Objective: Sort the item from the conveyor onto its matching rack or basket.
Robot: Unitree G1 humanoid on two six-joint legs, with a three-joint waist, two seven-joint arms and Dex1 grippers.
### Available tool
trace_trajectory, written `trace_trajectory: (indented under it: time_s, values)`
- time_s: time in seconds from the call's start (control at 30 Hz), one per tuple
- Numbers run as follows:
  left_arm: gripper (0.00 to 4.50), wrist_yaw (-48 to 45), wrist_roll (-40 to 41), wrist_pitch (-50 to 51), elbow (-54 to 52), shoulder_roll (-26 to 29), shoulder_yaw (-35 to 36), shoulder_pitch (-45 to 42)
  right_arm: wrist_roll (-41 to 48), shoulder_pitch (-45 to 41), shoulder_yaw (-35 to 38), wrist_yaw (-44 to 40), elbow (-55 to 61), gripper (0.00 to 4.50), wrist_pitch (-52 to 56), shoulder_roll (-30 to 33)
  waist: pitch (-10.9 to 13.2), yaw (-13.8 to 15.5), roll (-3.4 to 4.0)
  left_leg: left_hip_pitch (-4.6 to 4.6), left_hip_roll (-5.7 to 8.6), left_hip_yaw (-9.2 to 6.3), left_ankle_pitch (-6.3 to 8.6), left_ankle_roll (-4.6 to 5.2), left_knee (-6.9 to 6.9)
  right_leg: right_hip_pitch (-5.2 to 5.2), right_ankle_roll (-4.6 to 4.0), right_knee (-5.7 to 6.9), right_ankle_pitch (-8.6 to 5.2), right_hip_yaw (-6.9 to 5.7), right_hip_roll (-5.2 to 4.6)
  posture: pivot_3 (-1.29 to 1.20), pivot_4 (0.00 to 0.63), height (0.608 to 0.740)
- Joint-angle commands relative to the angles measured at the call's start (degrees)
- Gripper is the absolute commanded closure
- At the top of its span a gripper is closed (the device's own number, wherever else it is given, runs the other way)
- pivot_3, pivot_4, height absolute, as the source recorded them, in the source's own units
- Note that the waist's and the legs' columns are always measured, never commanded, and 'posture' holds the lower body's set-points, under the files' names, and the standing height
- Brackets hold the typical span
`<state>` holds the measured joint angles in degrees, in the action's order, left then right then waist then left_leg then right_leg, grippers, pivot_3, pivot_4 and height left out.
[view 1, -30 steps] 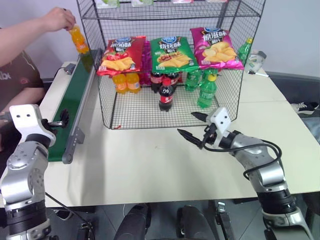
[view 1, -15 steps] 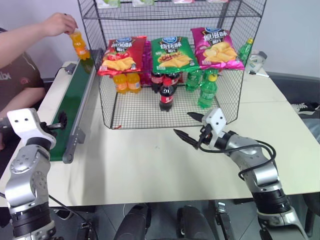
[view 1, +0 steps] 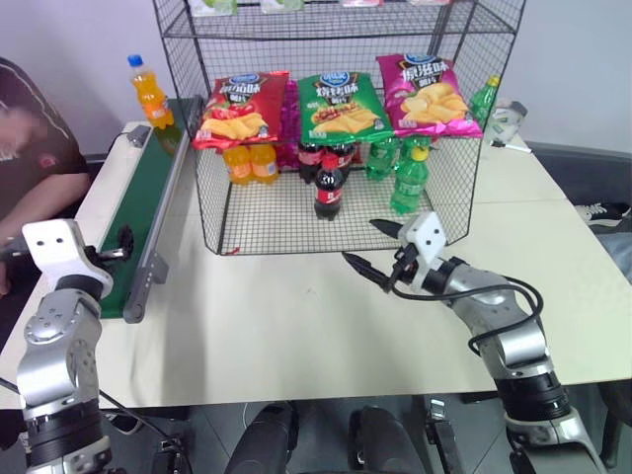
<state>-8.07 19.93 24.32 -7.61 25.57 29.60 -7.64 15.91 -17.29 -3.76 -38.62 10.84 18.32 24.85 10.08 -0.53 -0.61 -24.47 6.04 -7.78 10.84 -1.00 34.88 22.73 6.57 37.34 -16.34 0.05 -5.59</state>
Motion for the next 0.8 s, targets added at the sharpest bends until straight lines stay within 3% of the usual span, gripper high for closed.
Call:
trace_trajectory:
  time_s: [0.03, 0.8]
  values:
    - [0.01, -1.18, 1.27, -1.93, -1.66, 0.27, 1.69, 0.33, -0.14, -1.30, 0.31, 0.03, 0.14, 0.00, -1.21, -0.34, 0.00, -0.01, 0.00, 0.00, 0.00, 0.00, 0.00, 0.00, 0.00, 0.00, 0.00, 0.00, 0.00, 0.00, 0.00, 0.00, 0.150, 0.740]
    - [0.01, -3.12, -3.60, -5.79, 2.20, 1.92, -0.50, 1.44, 4.09, 0.78, -0.71, -1.39, 5.40, 0.00, 2.51, -1.98, 0.00, 0.00, 0.00, 0.00, 0.00, 0.00, 0.00, 0.00, 0.00, 0.05, 0.00, 0.00, 0.00, 0.00, 0.00, 0.00, 0.150, 0.740]
